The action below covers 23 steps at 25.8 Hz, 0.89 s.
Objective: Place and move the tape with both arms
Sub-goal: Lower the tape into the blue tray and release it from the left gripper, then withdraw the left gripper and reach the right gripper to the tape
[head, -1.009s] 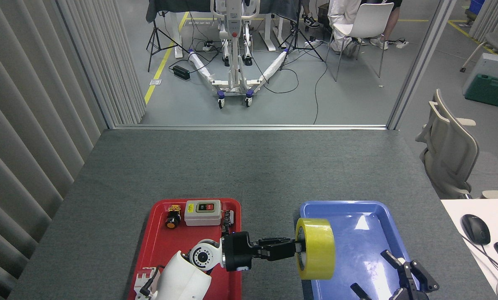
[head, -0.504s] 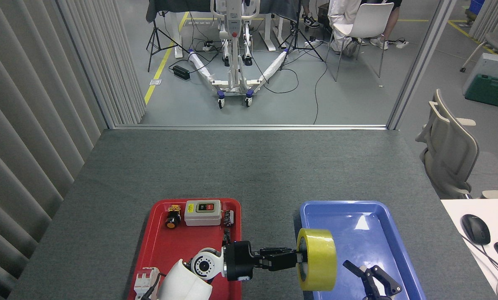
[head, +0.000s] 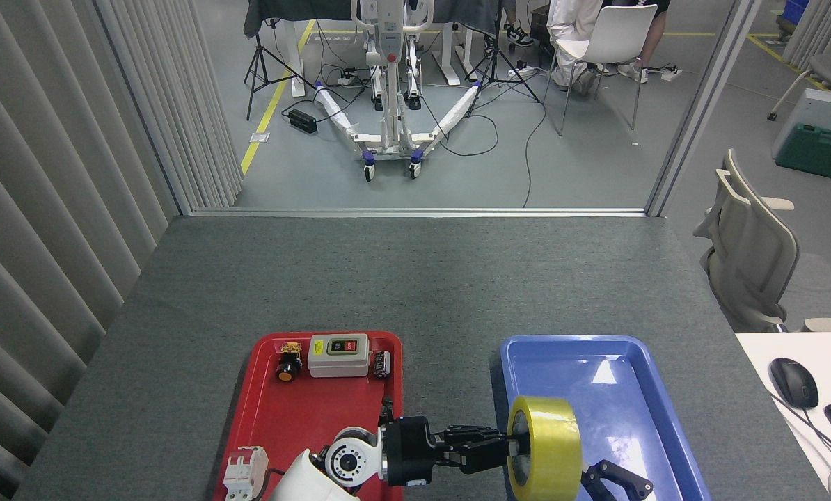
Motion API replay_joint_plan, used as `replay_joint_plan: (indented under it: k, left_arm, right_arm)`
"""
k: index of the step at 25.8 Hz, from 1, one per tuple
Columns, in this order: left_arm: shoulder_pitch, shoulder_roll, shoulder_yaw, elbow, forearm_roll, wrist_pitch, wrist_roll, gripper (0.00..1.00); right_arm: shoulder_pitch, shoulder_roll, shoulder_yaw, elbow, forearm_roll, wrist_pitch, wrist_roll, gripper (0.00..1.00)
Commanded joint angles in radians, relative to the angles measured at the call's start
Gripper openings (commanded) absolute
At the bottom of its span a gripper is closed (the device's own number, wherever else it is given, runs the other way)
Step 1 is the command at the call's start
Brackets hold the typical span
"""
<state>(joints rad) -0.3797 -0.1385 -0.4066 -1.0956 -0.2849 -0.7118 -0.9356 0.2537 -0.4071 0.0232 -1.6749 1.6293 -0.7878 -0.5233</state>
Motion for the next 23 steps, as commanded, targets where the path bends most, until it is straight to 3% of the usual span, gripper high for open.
replay_joint_plan:
  k: [1,7,8,9,10,11,15,17,18,20,23]
  left_arm:
    - [0.008,0.0,-0.044,-0.012,-0.002,-0.074,-0.028,0.0]
    - [0.038,0.002,-0.052,-0.03,-0.002,-0.074,-0.026,0.02]
    - [0.036,0.0,-0.047,-0.03,-0.002,-0.074,-0.025,0.21]
    - [0.036,0.002,-0.044,-0.029,-0.002,-0.074,-0.025,0.49]
    - [0.036,0.002,-0.041,-0.032,0.0,-0.074,-0.025,0.83]
    - [0.035,0.003,-0.041,-0.035,0.001,-0.074,-0.025,1.0]
    - [0.042,0.011,-0.028,-0.072,0.01,-0.074,-0.022,1.0]
    - [0.033,0.046,0.037,-0.081,0.016,-0.074,-0.011,1.0]
    - [0.03,0.073,0.074,-0.092,0.016,-0.017,0.009,1.0]
    - [0.028,0.131,0.126,-0.102,0.003,0.098,0.109,1.0]
    - [0.042,0.252,0.213,-0.101,-0.094,0.141,0.379,1.0]
  right_arm:
    - [0.007,0.002,0.006,0.001,0.003,0.002,0.017,0.32]
    - [0.009,0.001,0.006,0.003,0.014,0.002,0.017,0.2]
    - [0.012,-0.001,0.006,0.003,0.014,0.002,0.017,0.17]
    - [0.012,-0.001,0.006,0.003,0.014,0.002,0.017,0.17]
    - [0.012,-0.001,0.004,0.003,0.014,0.002,0.017,0.15]
    - [0.012,0.001,0.004,0.003,0.014,0.002,0.017,0.14]
    - [0.013,0.002,-0.012,0.003,0.014,0.002,0.017,0.12]
    - [0.016,0.004,-0.028,0.003,0.014,0.002,0.017,0.11]
    - [0.021,0.005,-0.04,0.003,0.014,0.002,0.017,0.11]
    - [0.033,0.005,-0.068,0.004,0.014,0.002,0.017,0.1]
    - [0.035,0.005,-0.086,0.004,0.014,0.002,0.017,0.1]
